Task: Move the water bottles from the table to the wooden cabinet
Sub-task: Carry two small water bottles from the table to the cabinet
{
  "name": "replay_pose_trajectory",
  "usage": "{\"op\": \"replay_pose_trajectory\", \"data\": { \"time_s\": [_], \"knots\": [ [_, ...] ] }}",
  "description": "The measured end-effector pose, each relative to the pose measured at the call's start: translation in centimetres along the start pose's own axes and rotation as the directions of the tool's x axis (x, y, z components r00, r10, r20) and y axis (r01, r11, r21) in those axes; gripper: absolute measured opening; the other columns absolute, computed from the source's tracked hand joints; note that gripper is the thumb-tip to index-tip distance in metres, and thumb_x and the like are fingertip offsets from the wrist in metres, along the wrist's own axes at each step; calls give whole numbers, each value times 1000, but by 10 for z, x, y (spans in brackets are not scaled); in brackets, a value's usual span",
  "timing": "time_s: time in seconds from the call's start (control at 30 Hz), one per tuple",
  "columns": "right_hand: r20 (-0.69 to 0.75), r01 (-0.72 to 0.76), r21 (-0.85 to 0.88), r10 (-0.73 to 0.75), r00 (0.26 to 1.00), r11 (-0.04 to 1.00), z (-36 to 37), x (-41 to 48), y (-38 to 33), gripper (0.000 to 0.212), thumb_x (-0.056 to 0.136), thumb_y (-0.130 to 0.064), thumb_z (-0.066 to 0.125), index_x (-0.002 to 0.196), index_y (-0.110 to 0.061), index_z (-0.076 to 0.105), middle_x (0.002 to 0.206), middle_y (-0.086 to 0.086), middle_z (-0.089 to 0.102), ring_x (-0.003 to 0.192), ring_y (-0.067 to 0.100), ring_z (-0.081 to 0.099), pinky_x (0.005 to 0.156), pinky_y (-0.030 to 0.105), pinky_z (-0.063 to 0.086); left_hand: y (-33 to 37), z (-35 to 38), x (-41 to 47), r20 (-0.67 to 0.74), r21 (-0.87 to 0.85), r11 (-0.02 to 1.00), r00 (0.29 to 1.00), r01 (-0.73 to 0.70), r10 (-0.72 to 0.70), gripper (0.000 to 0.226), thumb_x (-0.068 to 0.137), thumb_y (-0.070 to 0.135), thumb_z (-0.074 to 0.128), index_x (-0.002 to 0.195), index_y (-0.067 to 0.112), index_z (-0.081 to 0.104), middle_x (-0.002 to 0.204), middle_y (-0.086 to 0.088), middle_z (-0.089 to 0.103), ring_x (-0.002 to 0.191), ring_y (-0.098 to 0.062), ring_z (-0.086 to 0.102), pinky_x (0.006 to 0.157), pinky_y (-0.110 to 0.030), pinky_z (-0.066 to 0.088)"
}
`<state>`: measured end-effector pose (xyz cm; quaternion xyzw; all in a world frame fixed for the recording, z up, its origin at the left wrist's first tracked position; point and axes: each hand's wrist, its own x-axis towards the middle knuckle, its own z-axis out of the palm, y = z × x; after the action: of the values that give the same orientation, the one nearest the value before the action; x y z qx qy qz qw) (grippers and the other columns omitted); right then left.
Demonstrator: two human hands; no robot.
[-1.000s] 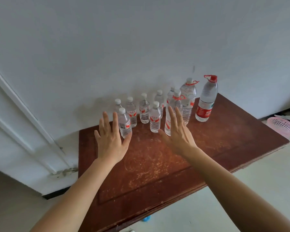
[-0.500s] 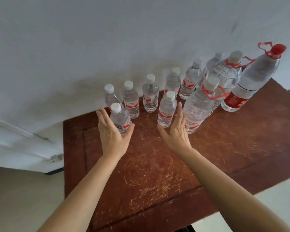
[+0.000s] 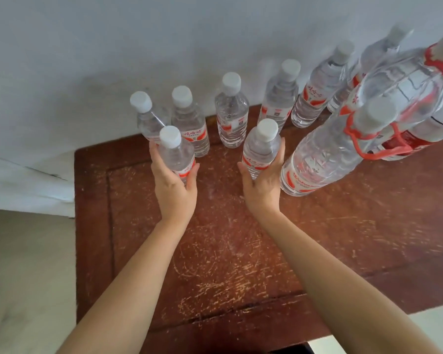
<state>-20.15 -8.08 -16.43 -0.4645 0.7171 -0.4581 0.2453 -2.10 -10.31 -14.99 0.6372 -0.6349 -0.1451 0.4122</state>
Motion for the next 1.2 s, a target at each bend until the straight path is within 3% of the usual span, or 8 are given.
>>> {"op": "replay_pose_trajectory", "data": {
  "time_s": [0.17, 0.27, 0.37, 0.57, 0.7, 0.8, 0.97, 1.2],
  "knots": [
    [23, 3, -20, -3, 1000, 1000, -7, -12, -4, 91, 97, -28, 70, 158, -19, 3, 165, 9, 21, 149, 21, 26, 114, 22, 26, 2, -15, -20, 88, 38, 994, 991, -103, 99, 90, 88, 22, 78, 151, 9, 15, 146, -24, 39, 127, -34, 51, 101, -29, 43],
    [56, -16, -61, 19, 998, 998, -13, -36, -10, 91, 95, -33, 71, 148, -50, -1, 166, 9, 24, 146, 33, 37, 111, 46, 41, 2, -32, -43, 109, 22, 995, 990, -95, 92, 93, 87, 21, 79, 152, 11, 13, 144, -23, 39, 125, -33, 51, 97, -35, 48],
    [42, -18, -96, 22, 999, 995, -20, -73, -13, 95, 94, -31, 73, 139, -60, -5, 164, 12, 27, 140, 41, 45, 106, 56, 48, -1, -53, -64, 141, -37, 999, 990, -18, 23, 102, 88, 24, 77, 154, 29, -1, 150, -24, 36, 131, -35, 52, 100, -42, 53],
    [-99, -101, -100, 91, 991, 990, -28, -171, -15, 98, 91, -40, 72, 143, -58, -8, 159, 17, 34, 135, 41, 48, 101, 57, 51, -32, -101, -95, 257, -123, 990, 961, -70, 100, 106, 87, 33, 71, 150, 43, -14, 146, -30, 42, 124, -42, 58, 97, -48, 55],
    [-240, -187, -89, 161, 957, 978, -23, -245, -14, 95, 88, -58, 68, 142, -65, -10, 156, 16, 37, 135, 37, 48, 103, 56, 49, -38, -115, -107, 321, -164, 985, 941, -55, 106, 105, 90, 39, 65, 145, 55, -23, 157, -27, 27, 136, -45, 47, 104, -55, 49],
    [-270, -178, -115, 141, 952, 977, -27, -284, -20, 96, 89, -44, 72, 147, -60, -3, 153, 11, 41, 133, 28, 49, 106, 52, 48, -35, -120, -109, 334, -203, 973, 927, -106, 170, 105, 92, 32, 68, 152, 44, -18, 159, -26, 23, 142, -41, 39, 109, -55, 45],
    [-398, -125, -230, 24, 917, 965, -72, -332, -20, 93, 87, -19, 80, 157, -30, 20, 140, 3, 45, 122, 1, 41, 94, 33, 46, 2, -137, -128, 416, -228, 920, 822, -320, 389, 97, 92, 22, 70, 159, 23, 0, 139, -29, 48, 124, -41, 54, 90, -45, 52],
    [-696, -234, -404, -131, 706, 885, -208, -399, -51, 91, 79, -16, 88, 151, -27, 35, 133, 11, 50, 119, 24, 50, 90, 39, 50, 109, -144, -179, 322, -440, 661, 580, -608, 748, 99, 90, 24, 71, 161, 28, 3, 117, -23, 58, 105, -37, 60, 84, -49, 54]
  ]
}}
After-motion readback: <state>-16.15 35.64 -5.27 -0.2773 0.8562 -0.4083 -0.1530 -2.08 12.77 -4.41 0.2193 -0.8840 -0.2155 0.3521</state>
